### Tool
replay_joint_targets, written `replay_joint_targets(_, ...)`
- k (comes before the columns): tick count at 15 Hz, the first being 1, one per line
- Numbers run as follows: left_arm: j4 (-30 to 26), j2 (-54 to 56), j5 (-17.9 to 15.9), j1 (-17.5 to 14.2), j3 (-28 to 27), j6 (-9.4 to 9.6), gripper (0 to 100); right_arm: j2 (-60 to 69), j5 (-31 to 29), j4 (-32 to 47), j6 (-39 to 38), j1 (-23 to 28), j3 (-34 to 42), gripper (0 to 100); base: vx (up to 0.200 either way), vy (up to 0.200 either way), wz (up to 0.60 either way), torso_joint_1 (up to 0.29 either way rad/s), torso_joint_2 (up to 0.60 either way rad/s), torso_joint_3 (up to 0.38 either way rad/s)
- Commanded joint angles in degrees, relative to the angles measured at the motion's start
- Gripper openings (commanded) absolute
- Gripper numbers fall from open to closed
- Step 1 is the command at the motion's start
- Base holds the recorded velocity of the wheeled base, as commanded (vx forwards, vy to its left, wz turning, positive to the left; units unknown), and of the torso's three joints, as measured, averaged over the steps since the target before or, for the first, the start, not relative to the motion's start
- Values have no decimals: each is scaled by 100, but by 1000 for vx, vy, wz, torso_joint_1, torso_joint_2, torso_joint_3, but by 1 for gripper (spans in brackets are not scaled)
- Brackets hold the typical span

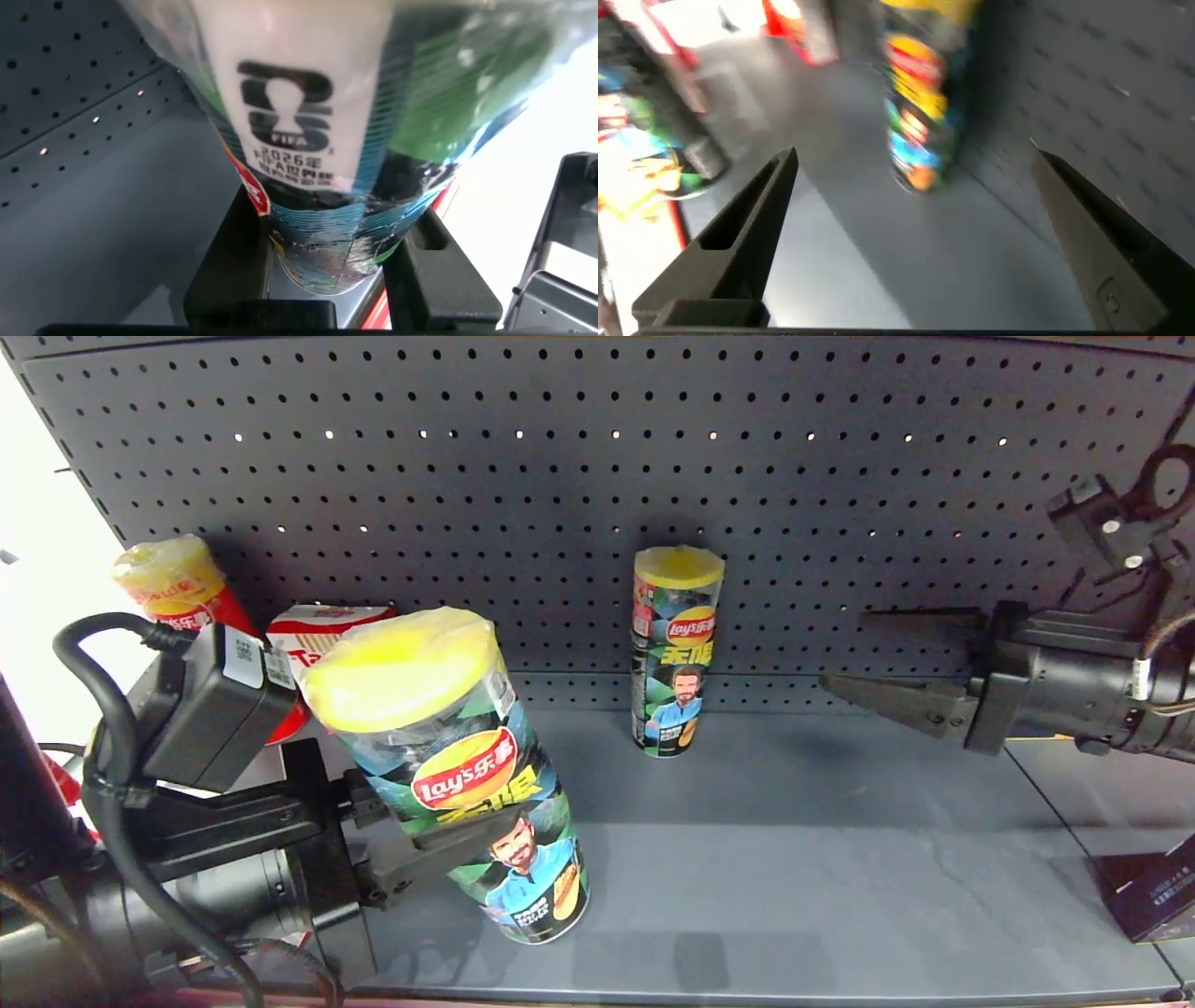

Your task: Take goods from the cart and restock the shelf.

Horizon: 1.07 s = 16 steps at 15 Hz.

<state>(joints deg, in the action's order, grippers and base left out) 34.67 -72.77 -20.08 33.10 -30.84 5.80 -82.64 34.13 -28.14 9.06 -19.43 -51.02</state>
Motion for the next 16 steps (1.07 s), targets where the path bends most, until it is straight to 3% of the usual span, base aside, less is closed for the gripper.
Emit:
replay_joint_targets(1, 13, -54, -5, -31, -10, -9, 0, -683, 340, -271, 17, 27, -145, 100, 0, 0, 0, 0, 0, 0)
replay_joint_targets(3, 13, -62, -31, -111, -27, -9, 0, -1149, 990, -702, 35, 45, -435, 100, 0, 0, 0, 0, 0, 0)
replay_joint_targets(6, 13, -71, -40, -111, -80, -9, 0, -1501, 1069, -843, 70, 36, -708, 100, 0, 0, 0, 0, 0, 0)
replay_joint_targets(7, 13, -106, -40, -111, -141, -9, 0, -1799, 1429, -843, 237, 36, -1051, 100, 0, 0, 0, 0, 0, 0)
replay_joint_targets(16, 22, -212, -31, -146, -150, -9, 0, -2599, 1517, -843, 263, -122, -1657, 100, 0, 0, 0, 0, 0, 0)
